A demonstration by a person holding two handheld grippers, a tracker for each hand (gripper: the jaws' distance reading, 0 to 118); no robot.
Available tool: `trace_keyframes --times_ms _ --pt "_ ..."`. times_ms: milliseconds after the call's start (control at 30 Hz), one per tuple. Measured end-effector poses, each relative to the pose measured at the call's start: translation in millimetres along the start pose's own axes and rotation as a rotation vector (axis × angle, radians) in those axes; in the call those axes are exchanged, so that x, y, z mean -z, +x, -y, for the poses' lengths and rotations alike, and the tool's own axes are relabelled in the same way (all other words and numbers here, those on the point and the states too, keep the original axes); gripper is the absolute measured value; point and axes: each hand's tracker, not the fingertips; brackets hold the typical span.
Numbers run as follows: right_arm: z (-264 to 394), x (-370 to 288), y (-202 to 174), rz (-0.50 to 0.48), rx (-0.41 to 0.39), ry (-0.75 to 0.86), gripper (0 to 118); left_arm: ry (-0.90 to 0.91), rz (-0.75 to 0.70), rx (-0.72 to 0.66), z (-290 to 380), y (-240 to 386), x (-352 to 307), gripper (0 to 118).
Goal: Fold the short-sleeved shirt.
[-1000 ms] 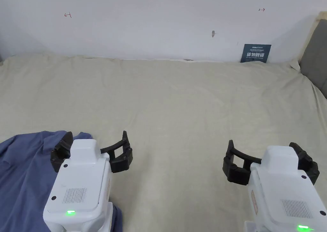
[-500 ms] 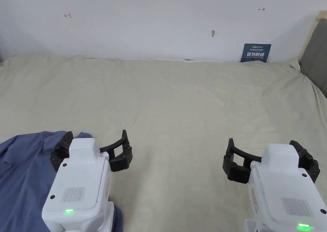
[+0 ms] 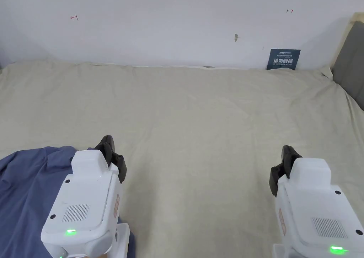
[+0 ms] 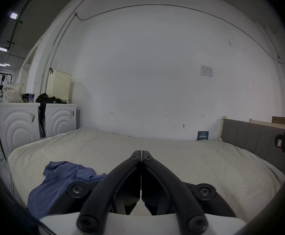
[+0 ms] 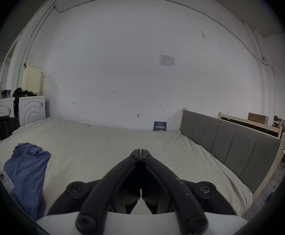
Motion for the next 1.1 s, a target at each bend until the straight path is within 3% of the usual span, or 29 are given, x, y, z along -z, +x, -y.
trace_keyframes --times_ms 300,833,1100 --pt "-10.5 12.1 -39.0 -0.109 -0.012 0.030 1 0.007 -0.061 0.007 -4.6 -37.6 -8.4 0" --pt "-32.1 7.3 -225.2 -0.567 -0.007 0.089 1 -0.028 -0.511 0.060 -17.6 -215.2 -109.7 0" --pt "-31.2 -1.1 -253.4 -0.640 -0.003 0.080 1 -0.070 -0.567 0.049 -13.0 -242.8 -128.6 0"
